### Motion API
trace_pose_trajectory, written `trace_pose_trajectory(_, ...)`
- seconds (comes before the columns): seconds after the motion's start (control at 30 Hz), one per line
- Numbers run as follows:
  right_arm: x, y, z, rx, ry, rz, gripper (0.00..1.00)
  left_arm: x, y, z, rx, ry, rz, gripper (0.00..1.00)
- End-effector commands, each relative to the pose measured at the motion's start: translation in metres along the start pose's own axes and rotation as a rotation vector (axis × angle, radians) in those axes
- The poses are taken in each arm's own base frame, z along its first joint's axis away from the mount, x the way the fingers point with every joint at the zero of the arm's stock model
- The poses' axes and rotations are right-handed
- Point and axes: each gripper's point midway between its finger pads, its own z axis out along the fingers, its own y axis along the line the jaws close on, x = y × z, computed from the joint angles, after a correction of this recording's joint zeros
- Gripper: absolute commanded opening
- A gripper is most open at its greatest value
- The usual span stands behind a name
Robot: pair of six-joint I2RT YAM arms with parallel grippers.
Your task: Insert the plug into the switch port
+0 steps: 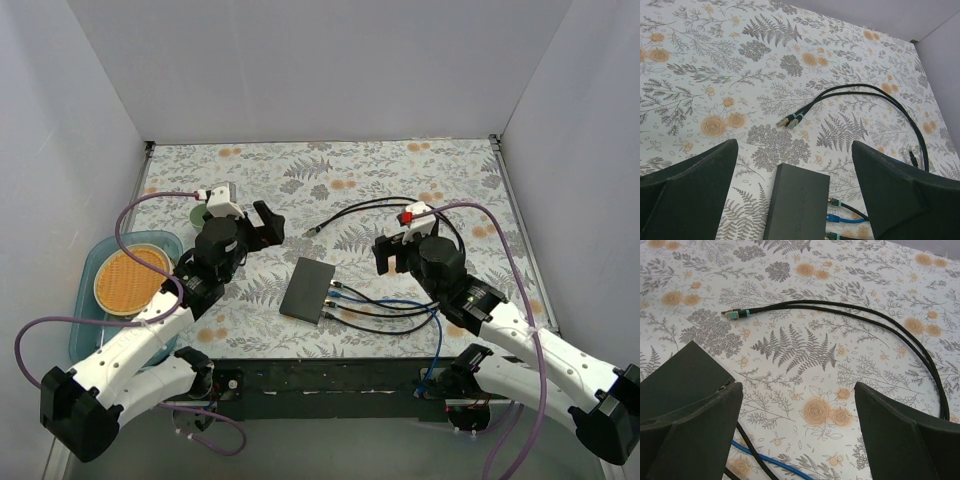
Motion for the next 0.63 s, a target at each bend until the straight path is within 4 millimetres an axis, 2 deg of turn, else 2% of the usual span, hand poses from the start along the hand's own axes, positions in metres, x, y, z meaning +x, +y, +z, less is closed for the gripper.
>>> trace_pose_trajectory(0.0,-0.023,-0.012,0.007,0.08,-0.12,0.047,0.99,-0.015,0.005,-0.002,-0.007,-0.095,0.033,0.98)
trace_pose_trajectory(0.1,-0.009,-0.036,0.01,0.227,-0.081,0.019,0.99,-0.013,0.011,-0.001,-0.025,-0.109,0.048,0.98)
trace_pose_trajectory(0.17,-0.004,-0.062,0.005,0.378,-0.049,-0.025,0.99,-0.016,0.012,0.001,-0.02,-0.146,0.058,0.98)
trace_pose_trajectory(0.23,0.003,-0.084,-0.001,0.506,0.001,-0.129,0.98,-0.021,0.025,0.002,-0.087,-0.193,0.038,0.98)
trace_pose_trajectory(0.27,0.004,-0.089,-0.001,0.534,0.005,-0.156,0.99,-0.024,0.03,0.003,-0.118,-0.217,0.012,0.98)
trace_pose_trajectory(0.3,0.003,-0.091,-0.002,0.541,-0.002,-0.177,0.98,-0.022,0.046,0.005,-0.198,-0.247,-0.029,0.98)
trace_pose_trajectory(0.33,0.005,-0.088,-0.001,0.511,0.0,-0.226,0.99,-0.021,0.049,0.007,-0.217,-0.252,-0.031,0.98)
trace_pose_trajectory(0.4,0.01,-0.086,0.0,0.48,-0.056,-0.203,0.99,-0.021,0.053,0.01,-0.245,-0.259,-0.024,0.98)
trace_pose_trajectory(0.43,0.005,-0.086,-0.004,0.475,-0.099,-0.176,0.99,-0.019,0.057,0.013,-0.276,-0.252,-0.018,0.98)
trace_pose_trajectory(0.47,0.015,-0.087,-0.006,0.472,-0.105,-0.192,0.99,-0.015,0.06,0.014,-0.293,-0.227,-0.008,0.98)
trace_pose_trajectory(0.5,0.002,-0.088,-0.011,0.468,-0.174,-0.174,0.98,-0.017,0.058,0.016,-0.294,-0.221,-0.008,0.98)
trace_pose_trajectory(0.6,0.005,-0.083,-0.012,0.397,-0.229,-0.266,0.99,-0.012,0.062,0.018,-0.315,-0.216,-0.019,0.98)
